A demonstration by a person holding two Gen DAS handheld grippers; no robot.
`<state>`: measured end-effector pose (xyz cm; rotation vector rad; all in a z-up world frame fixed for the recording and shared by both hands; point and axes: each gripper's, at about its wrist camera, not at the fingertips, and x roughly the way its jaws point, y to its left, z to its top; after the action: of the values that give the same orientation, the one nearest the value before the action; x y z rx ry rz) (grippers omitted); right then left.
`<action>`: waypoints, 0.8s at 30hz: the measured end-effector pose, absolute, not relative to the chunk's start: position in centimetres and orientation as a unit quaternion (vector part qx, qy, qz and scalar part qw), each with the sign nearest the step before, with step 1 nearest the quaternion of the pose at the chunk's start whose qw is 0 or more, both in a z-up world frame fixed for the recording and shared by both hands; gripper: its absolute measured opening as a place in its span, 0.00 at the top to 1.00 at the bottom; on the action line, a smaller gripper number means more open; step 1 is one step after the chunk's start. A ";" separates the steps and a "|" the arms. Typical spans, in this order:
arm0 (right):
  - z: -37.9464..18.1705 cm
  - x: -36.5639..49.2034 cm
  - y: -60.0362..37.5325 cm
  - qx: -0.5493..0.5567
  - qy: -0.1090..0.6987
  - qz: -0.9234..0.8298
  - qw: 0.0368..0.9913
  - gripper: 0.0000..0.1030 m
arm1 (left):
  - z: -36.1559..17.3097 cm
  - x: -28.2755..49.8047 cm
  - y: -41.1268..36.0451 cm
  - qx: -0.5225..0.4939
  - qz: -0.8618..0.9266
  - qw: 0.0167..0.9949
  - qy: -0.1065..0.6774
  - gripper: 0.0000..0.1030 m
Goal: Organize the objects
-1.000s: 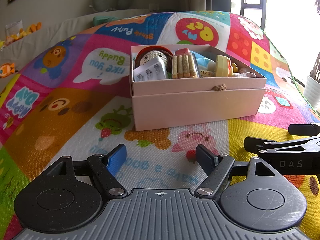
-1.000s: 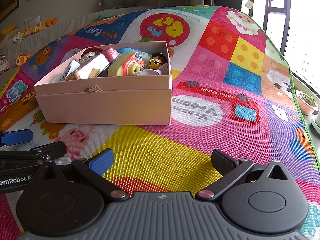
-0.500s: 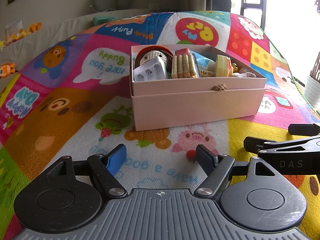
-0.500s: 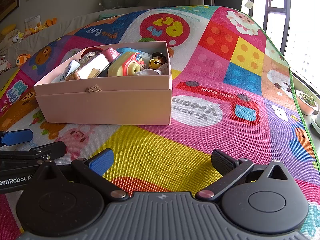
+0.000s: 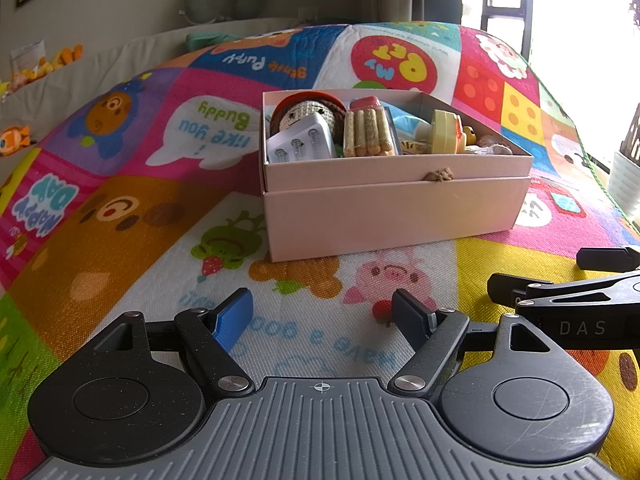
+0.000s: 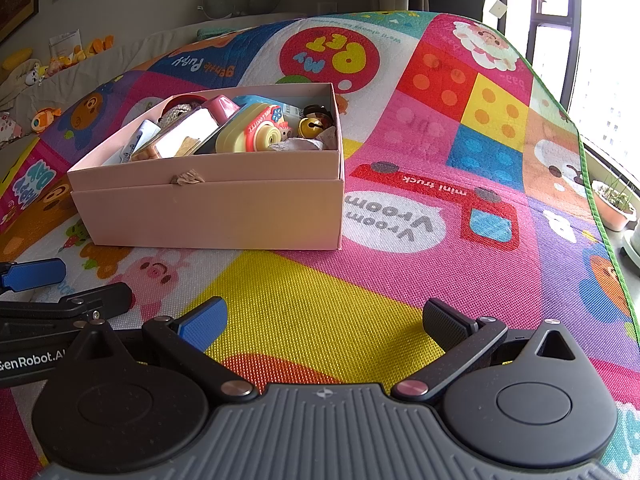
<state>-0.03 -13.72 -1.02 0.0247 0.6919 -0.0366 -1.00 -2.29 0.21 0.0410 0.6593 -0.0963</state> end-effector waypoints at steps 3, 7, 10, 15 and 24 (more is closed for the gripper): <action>-1.0 0.0 -13.7 0.012 0.339 -0.018 0.941 0.00 | 0.2 -1.0 -2.3 0.020 -0.047 0.945 0.324 0.21; -1.0 0.0 -13.7 0.012 0.339 -0.018 0.941 0.00 | 0.2 -1.0 -2.3 0.020 -0.047 0.945 0.324 0.21; -1.0 0.0 -13.7 0.012 0.339 -0.018 0.940 0.00 | 0.2 -1.0 -2.3 0.020 -0.047 0.945 0.324 0.21; -1.0 0.0 -13.7 0.012 0.339 -0.018 0.940 0.00 | 0.2 -1.0 -2.3 0.022 -0.047 0.945 0.324 0.21; -1.0 0.0 -13.7 0.012 0.339 -0.018 0.940 0.00 | 0.1 -1.0 -2.4 0.020 -0.047 0.945 0.323 0.21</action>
<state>-0.05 -13.72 -1.03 0.0248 0.6920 -0.0367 -1.01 -2.41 0.14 0.0413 0.6590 -0.0965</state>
